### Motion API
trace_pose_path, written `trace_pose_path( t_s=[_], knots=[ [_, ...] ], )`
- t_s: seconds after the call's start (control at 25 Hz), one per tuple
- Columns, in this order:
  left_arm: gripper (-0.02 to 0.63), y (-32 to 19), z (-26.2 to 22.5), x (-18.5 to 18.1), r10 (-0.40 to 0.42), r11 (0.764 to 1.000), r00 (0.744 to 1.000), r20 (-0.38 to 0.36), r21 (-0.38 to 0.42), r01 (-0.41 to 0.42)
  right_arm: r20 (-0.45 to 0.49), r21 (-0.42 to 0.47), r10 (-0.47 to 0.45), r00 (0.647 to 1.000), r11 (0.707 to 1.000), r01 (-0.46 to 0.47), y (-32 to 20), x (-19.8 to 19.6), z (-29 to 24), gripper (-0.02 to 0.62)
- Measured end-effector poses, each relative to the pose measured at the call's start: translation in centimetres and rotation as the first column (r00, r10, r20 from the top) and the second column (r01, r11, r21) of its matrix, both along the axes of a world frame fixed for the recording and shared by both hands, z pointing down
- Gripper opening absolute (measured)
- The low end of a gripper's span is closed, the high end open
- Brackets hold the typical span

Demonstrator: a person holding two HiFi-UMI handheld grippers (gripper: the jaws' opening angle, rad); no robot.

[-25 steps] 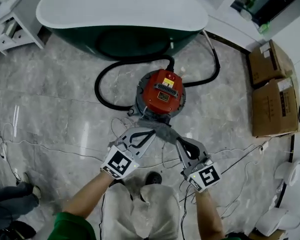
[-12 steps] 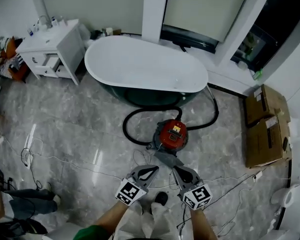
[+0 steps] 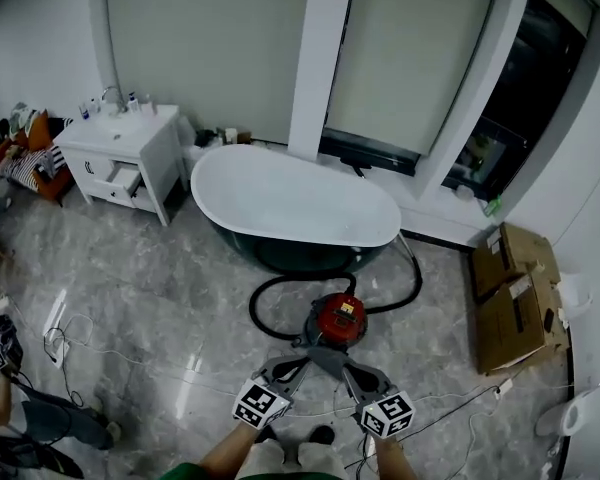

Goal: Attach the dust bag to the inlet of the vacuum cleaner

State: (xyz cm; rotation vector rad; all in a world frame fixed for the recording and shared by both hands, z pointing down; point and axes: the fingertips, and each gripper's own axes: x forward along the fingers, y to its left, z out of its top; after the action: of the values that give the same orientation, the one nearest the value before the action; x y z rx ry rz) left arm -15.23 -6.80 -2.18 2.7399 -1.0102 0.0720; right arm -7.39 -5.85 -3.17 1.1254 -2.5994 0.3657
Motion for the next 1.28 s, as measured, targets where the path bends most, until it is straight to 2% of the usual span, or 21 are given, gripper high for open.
trace_pose_path(
  t_s=[0.2, 0.4, 0.64, 0.92, 1.28],
  knots=[
    [0.003, 0.7, -2.1, -1.1, -0.055, 0.998, 0.998, -0.03, 0.017, 0.056, -0.003, 0.022, 0.018, 1.0, 1.0, -0.018, 0.1, 0.1, -1.9, 0.008],
    [0.003, 1.1, -3.4, -2.0, -0.174, 0.984, 0.981, -0.088, 0.006, 0.175, 0.012, 0.04, 0.015, 1.0, 0.999, -0.015, 0.3, 2.1, -3.2, 0.008],
    [0.003, 1.7, -4.5, -0.1, -0.267, 0.964, 0.957, -0.113, -0.014, 0.267, 0.031, 0.082, -0.012, 0.999, 0.997, 0.01, -0.1, 5.1, -5.9, 0.008],
    [0.003, 2.3, -4.3, 4.6, -0.236, 0.972, 0.969, -0.069, -0.018, 0.236, 0.066, 0.081, 0.006, 0.998, 0.997, -0.011, -0.1, 8.5, -5.8, 0.008],
    [0.003, 2.4, -5.4, 8.0, -0.196, 0.98, 0.98, -0.044, 0.007, 0.197, 0.108, 0.09, 0.056, 0.993, 0.994, -0.066, 0.1, 12.4, -6.3, 0.008]
  ],
)
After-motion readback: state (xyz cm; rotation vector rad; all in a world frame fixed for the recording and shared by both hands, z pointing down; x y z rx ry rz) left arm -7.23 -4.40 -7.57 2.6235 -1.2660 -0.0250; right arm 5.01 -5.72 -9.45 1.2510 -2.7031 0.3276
